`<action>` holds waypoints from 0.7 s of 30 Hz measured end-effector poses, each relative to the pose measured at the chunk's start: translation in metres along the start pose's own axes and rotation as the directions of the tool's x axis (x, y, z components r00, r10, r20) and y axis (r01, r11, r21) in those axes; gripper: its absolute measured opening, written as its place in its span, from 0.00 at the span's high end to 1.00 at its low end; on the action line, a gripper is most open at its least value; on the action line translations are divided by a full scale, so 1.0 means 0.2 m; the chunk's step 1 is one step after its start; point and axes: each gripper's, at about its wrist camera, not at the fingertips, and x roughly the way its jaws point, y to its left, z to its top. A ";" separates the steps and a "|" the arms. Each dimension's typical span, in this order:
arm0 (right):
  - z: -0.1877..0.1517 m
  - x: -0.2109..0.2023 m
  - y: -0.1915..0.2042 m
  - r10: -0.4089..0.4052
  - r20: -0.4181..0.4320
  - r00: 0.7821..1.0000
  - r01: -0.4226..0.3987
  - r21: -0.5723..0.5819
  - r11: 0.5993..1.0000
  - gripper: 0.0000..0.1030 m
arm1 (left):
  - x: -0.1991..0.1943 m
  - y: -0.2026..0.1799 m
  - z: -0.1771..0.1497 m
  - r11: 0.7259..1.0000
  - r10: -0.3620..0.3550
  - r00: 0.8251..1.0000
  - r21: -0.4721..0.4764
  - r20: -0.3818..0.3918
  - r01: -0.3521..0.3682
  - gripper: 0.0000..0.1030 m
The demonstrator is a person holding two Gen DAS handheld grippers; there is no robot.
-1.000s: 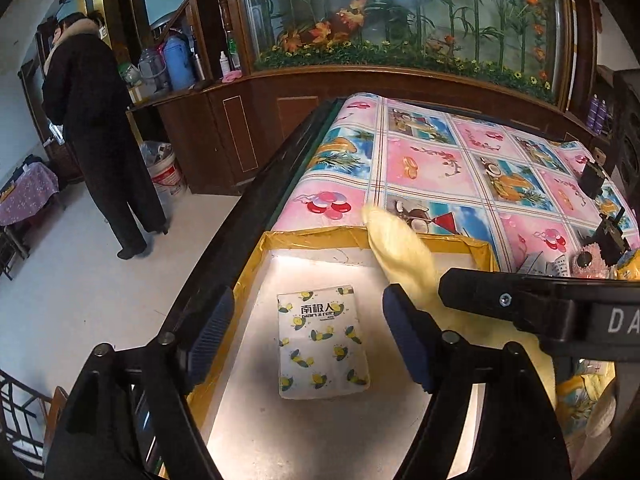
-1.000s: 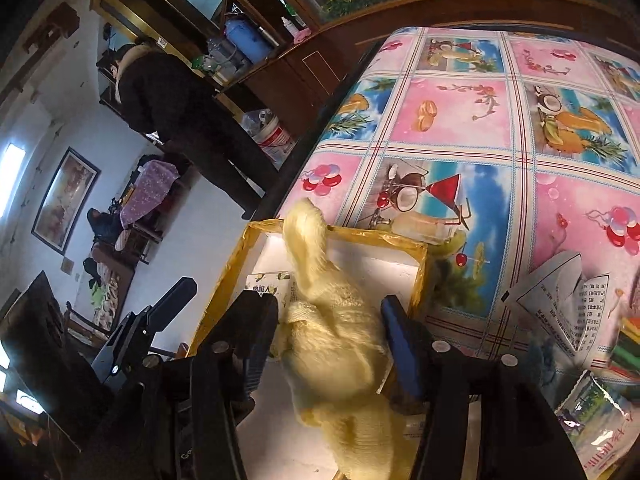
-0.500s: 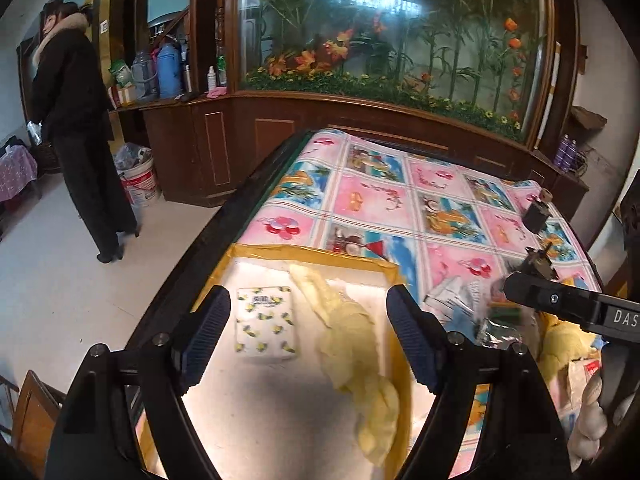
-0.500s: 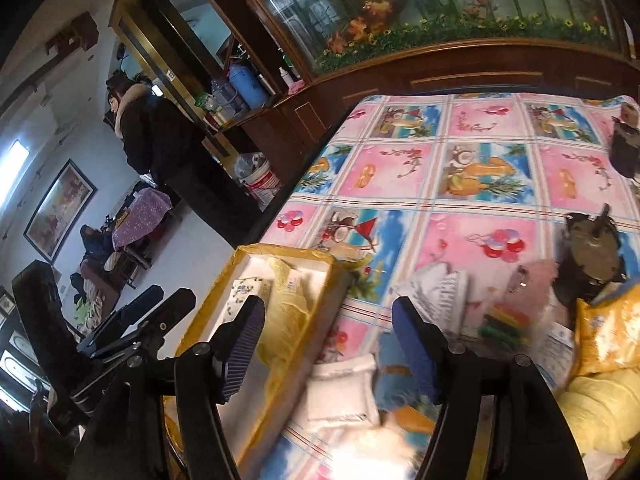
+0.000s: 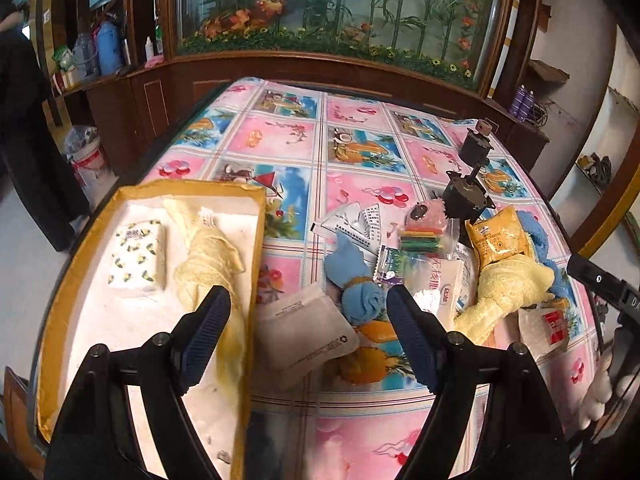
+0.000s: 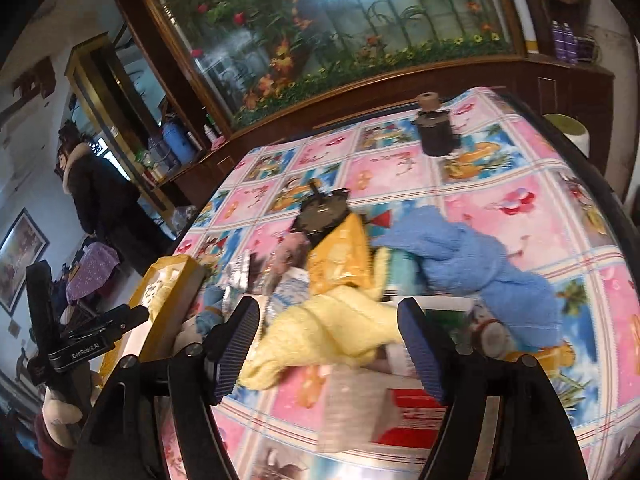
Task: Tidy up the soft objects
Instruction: 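Withdraw both tools from the box back over the table items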
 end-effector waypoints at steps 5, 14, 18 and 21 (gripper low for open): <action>-0.03 0.02 -0.19 -0.039 0.033 0.999 0.036 0.073 0.997 0.28 | 0.09 -0.08 -0.01 0.999 -0.021 0.999 -0.029 -0.045 0.020 0.22; -0.06 0.03 -0.28 -0.062 0.069 0.996 0.058 0.057 0.997 0.28 | 0.31 -0.41 0.09 0.994 -0.011 0.997 0.104 -0.079 0.019 0.22; -0.07 0.03 -0.28 -0.065 0.067 0.996 0.062 0.052 0.997 0.28 | 0.49 -0.48 0.16 0.994 0.016 0.989 0.113 -0.144 0.000 0.22; -0.08 0.03 -0.29 -0.069 0.065 0.995 0.066 0.054 0.996 0.28 | 0.59 -0.49 0.11 0.992 -0.032 0.965 0.109 -0.260 0.062 0.22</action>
